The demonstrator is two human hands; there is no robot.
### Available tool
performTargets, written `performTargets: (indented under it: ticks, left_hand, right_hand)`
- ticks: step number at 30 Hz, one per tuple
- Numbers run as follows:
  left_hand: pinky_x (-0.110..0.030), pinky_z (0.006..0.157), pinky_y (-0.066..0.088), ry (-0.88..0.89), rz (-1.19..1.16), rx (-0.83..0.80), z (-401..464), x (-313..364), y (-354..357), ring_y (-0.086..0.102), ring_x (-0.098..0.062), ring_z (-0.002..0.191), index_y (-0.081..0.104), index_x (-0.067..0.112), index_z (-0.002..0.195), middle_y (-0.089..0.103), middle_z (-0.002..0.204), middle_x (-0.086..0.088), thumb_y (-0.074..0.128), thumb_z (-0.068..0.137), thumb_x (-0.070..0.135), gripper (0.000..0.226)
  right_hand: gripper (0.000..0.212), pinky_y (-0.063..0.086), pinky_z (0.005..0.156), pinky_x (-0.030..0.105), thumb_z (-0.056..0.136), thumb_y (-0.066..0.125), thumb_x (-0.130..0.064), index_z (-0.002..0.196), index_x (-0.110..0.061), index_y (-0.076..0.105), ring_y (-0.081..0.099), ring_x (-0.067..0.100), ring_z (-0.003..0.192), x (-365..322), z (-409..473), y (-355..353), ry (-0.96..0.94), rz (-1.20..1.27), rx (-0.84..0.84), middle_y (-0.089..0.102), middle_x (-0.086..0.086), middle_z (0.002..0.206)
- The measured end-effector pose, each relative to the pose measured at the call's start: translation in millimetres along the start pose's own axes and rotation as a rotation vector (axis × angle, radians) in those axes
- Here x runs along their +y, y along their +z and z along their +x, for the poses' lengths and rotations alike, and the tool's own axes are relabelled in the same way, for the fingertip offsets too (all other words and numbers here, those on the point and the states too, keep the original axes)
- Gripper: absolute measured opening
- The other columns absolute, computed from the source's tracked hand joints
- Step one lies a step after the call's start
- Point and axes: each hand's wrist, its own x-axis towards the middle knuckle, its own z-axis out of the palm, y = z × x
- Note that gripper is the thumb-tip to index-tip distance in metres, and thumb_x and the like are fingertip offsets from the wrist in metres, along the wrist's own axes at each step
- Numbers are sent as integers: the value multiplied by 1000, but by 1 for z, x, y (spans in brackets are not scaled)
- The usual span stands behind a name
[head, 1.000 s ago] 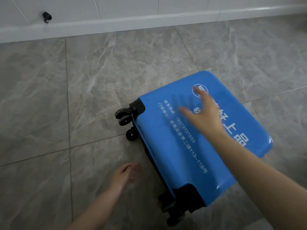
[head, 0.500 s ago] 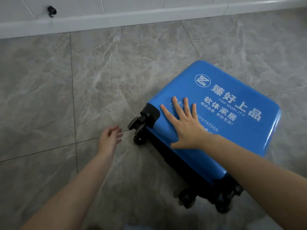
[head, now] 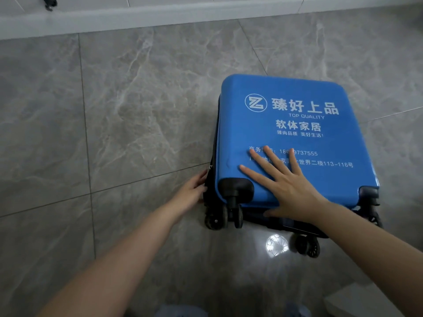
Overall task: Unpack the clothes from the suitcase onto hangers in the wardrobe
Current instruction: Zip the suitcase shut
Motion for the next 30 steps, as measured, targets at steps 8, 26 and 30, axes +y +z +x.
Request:
performTargets:
  ticks: [8, 26, 30]
  left_hand:
    - [-19, 61, 55, -167, -68, 37, 17, -23, -3, 64, -6, 107, 62, 33, 126, 69, 120, 12, 40, 103, 32, 32]
    - [-31, 98, 48, 226, 628, 19, 41, -21, -12, 61, -22, 115, 58, 9, 133, 64, 128, -9, 53, 98, 7, 36]
    - [-18, 76, 39, 402, 905, 36, 42, -23, -21, 63, -29, 97, 68, 2, 116, 65, 107, -18, 56, 96, 5, 24]
  right_hand:
    - [116, 21, 106, 75, 67, 79, -61, 158, -37, 11, 17, 36, 151, -36, 8, -4, 104, 68, 139, 12, 6, 166]
    - [109, 18, 108, 75, 71, 76, -61, 157, -38, 12, 8, 34, 153, -60, -25, 24, 96, 99, 208, 9, 4, 167]
    - [109, 19, 107, 75, 72, 76, -61, 157, -38, 11, 8, 33, 153, -61, -25, 21, 105, 99, 194, 9, 4, 167]
